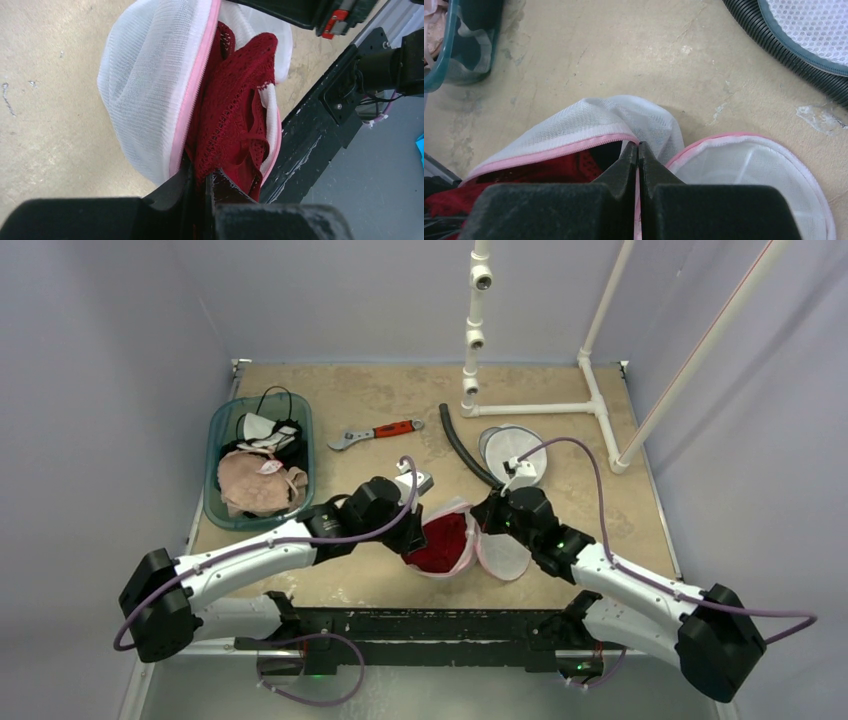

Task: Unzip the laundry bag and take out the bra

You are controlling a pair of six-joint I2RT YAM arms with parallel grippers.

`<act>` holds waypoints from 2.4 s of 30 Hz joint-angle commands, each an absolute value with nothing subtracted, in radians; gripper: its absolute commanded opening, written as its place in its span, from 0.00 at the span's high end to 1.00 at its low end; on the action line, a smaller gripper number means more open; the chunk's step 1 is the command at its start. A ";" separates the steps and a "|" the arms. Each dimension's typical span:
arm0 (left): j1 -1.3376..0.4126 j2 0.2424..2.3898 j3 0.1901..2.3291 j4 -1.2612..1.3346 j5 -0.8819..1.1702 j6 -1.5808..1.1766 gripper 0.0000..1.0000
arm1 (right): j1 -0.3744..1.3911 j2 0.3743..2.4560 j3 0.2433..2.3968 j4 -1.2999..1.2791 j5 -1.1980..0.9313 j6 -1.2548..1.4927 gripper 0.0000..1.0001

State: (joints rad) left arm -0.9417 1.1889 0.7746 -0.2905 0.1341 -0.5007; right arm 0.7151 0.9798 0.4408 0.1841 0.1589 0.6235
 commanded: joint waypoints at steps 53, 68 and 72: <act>0.224 1.262 1.134 -0.204 0.103 -0.964 1.00 | 0.713 0.561 0.343 0.065 0.114 0.668 0.34; 0.352 1.533 1.040 -0.060 0.117 -1.115 1.00 | 0.713 0.609 0.306 0.111 0.083 0.657 0.35; 0.379 1.560 0.998 -0.103 0.080 -1.109 1.00 | 0.713 0.618 0.305 0.116 0.084 0.657 0.35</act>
State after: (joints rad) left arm 0.3481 1.5482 1.0126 -0.0895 0.1204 -1.0920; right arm 0.7132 0.6125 0.3168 0.0689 0.0860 0.6628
